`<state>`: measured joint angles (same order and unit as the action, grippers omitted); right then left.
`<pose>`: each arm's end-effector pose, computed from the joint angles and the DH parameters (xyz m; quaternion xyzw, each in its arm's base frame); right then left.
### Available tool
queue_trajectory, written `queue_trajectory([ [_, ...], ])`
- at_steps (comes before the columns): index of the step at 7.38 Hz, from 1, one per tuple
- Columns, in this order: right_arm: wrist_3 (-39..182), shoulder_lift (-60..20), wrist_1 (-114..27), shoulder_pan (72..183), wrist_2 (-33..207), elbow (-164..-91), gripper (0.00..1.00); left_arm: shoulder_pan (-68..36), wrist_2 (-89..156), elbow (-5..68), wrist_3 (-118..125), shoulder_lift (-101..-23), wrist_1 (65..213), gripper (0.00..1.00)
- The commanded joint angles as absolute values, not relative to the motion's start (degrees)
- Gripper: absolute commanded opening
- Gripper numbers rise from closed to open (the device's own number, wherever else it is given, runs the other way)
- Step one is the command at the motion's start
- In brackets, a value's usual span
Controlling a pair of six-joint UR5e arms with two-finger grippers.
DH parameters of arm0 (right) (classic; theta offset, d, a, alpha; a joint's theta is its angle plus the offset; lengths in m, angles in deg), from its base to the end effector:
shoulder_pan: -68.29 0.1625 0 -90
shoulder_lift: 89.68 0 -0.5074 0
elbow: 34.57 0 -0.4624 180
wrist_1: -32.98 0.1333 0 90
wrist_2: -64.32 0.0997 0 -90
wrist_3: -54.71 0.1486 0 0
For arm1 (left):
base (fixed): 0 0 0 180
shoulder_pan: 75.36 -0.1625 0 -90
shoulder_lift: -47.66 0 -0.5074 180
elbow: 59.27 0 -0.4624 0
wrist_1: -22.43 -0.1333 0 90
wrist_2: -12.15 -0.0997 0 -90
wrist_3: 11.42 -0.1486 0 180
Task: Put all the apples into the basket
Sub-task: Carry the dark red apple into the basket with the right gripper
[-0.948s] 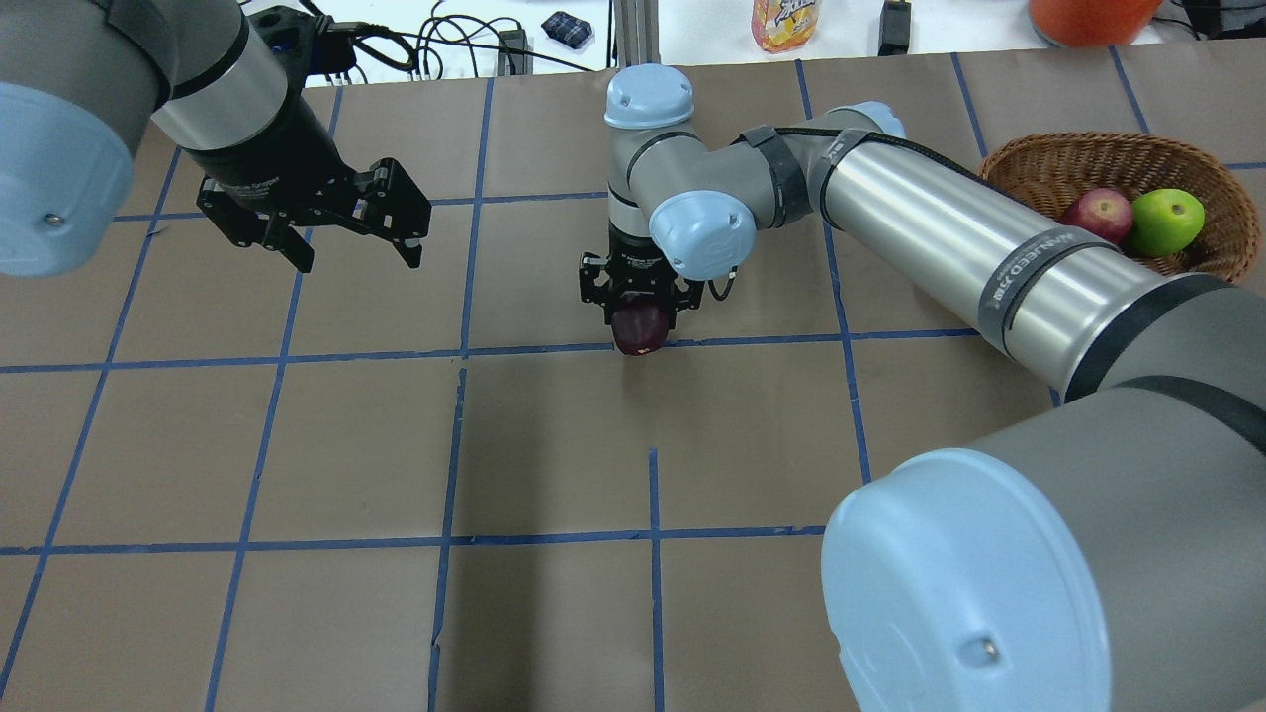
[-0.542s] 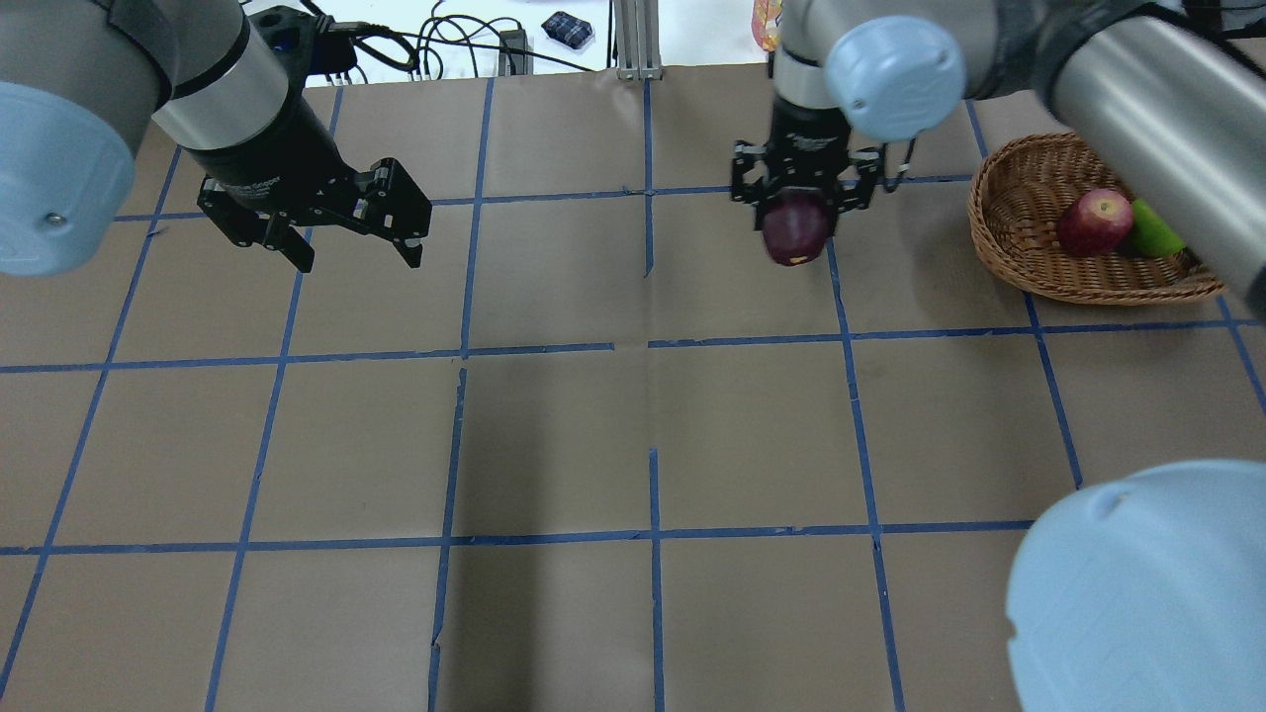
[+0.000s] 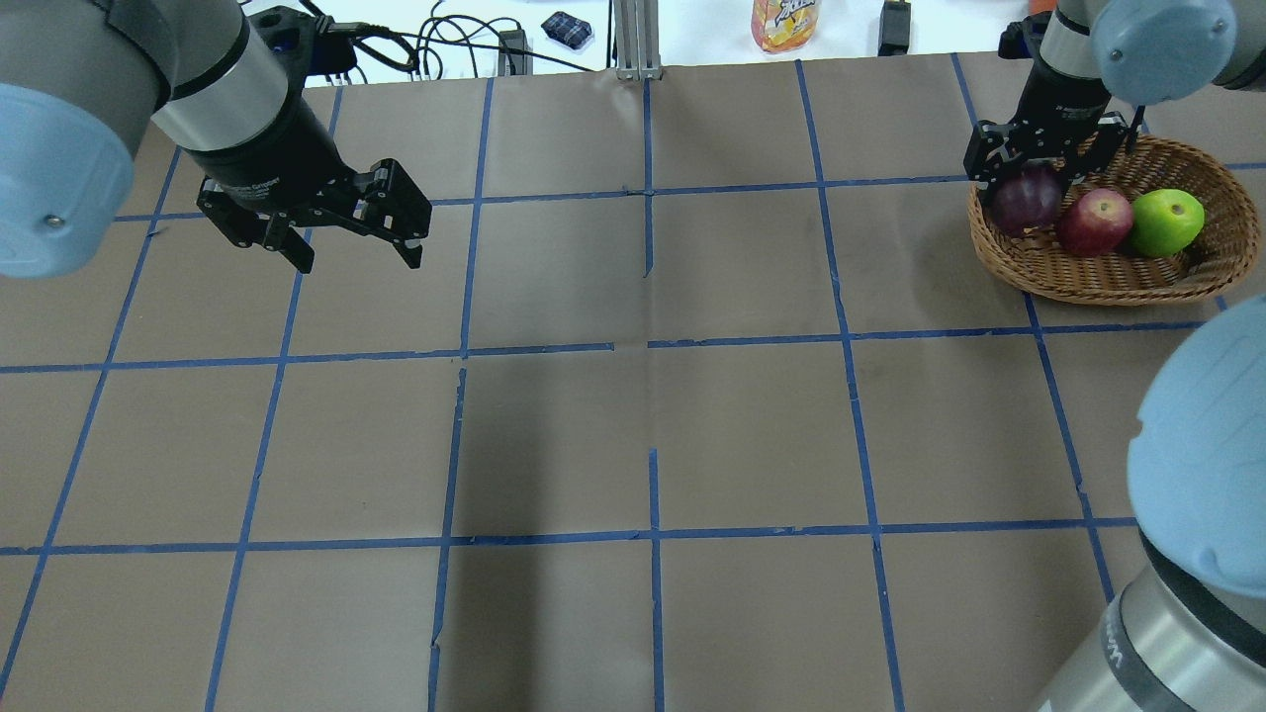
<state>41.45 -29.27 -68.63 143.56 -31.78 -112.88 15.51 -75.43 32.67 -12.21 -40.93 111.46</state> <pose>-0.0830 -0.7779 0.3038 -0.0099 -0.9970 -0.0660 0.0383 -0.1479 -0.5485 0.5178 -0.0146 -0.9997 0.0038 0.0211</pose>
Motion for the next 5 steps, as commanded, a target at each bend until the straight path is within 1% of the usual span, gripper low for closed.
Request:
queue_trajectory([
  [1,35.1,-32.3,-73.2,139.9,-33.0,-112.7,0.0,15.5,-75.5,32.7,-12.2,-40.9,111.5,1.0],
  [5,34.9,-34.4,-72.9,139.1,-32.9,-112.5,0.0,15.5,-75.5,32.7,-12.2,-40.9,111.5,1.0],
])
